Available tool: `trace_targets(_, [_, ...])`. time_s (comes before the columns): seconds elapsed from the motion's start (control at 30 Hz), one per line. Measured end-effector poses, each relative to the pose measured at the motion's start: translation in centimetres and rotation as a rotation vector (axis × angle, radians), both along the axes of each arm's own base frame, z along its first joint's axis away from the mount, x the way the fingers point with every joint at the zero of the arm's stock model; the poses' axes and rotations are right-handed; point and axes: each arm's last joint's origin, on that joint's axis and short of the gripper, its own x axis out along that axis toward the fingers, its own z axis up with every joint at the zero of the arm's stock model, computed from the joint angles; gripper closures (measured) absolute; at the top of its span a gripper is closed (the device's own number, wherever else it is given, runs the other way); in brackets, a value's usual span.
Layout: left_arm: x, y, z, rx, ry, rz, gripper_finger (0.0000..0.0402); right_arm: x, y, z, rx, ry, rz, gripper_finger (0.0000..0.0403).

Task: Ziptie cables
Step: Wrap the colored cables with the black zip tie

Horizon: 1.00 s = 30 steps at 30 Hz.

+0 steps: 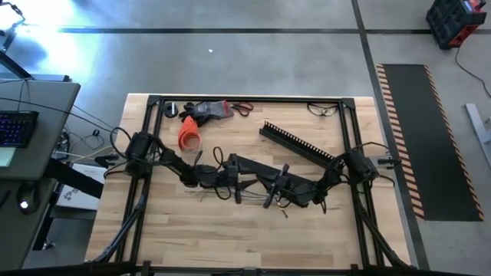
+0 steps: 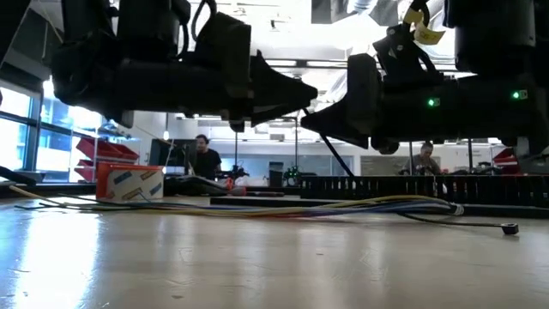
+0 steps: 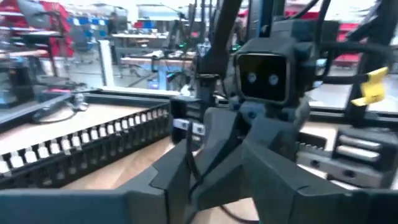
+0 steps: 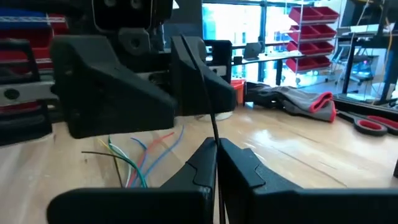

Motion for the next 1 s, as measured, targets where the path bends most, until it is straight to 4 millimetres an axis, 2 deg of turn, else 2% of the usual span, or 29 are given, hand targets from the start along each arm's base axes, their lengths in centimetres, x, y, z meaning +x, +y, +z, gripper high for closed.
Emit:
trace_targets(0.27, [-0.1, -0.5, 0.2, 0.045, -0.005, 0.006, 0.039, -0.2, 0.4, 0.0, 0.002, -0.002, -0.009, 0.0403])
trace_targets(0.53, [0.3, -0.9, 0.4, 0.093, 0.013, 0.04, 0.0401, -0.1, 0.5, 0.0, -0.021, 0.01, -0.005, 0.0393])
trace_targets(0.63, [0.9, -1.0, 0.4, 0.103, 0.049, 0.04, 0.0401, -0.5, 0.5, 0.4, -0.054, 0.029, -0.041, 0.0354])
trace_targets(0.87, [2.2, -1.4, 1.0, 0.145, 0.097, 0.033, 0.0401, -2.9, 2.4, 3.7, -0.216, 0.161, -0.183, 0.0214])
trace_targets(1.0, [2.7, -1.5, 1.1, 0.169, 0.118, 0.005, 0.0401, -3.8, 3.0, 4.7, -0.086, 0.183, -0.068, 0.0173])
